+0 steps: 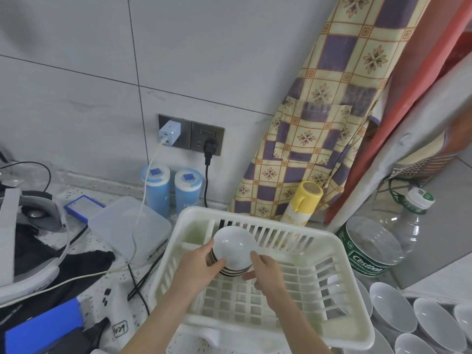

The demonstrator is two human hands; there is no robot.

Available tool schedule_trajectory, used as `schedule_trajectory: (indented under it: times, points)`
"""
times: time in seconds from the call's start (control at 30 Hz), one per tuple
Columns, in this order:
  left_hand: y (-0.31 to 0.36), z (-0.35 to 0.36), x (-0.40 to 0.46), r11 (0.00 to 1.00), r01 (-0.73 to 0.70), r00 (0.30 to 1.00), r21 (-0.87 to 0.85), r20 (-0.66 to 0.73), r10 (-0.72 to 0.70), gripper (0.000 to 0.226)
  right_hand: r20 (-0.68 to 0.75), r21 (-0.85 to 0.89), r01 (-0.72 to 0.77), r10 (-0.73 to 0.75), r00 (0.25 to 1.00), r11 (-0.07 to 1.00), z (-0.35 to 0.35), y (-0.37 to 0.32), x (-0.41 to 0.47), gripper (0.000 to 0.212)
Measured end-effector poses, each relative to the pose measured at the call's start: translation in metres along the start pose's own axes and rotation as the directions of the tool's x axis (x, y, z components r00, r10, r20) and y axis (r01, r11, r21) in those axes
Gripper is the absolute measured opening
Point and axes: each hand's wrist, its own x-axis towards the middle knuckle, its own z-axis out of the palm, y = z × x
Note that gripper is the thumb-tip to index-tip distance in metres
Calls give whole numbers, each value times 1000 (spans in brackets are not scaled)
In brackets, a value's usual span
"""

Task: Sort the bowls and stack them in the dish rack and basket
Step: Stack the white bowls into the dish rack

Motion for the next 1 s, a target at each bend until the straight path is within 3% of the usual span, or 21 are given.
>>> schedule_trajectory:
  times: [0.1,0.23,0.4,0.53,0.7,0.87,1.0]
  points:
    - [-1,1,0,1000,2,1000,15,13,-3,78,125,178,-181,160,979,967,1,-3,-2,29]
    - [0,3,0,1000,-28,999,-12,31,28,77,209,240,-287,240,948,927,0,0,-1,53]
    - [-2,1,0,999,-51,998,-8,30,51,76,212,189,-303,262,941,934,-2,5,-2,55]
    - [-2,2,0,1000,-21,996,12,84,20,93,218,287,-272,214,952,918,-3,10,-2,48]
    - [-3,2,1,1000,0,995,11,98,-1,97,250,327,-252,174,952,911,-3,18,0,43]
    - [-4,1,1,999,-25,996,36,90,21,91,312,375,-279,163,936,884,-3,16,-1,45]
    - [-2,0,0,991,10,999,-133,35,-5,66,291,411,-287,174,941,865,-6,11,-7,45]
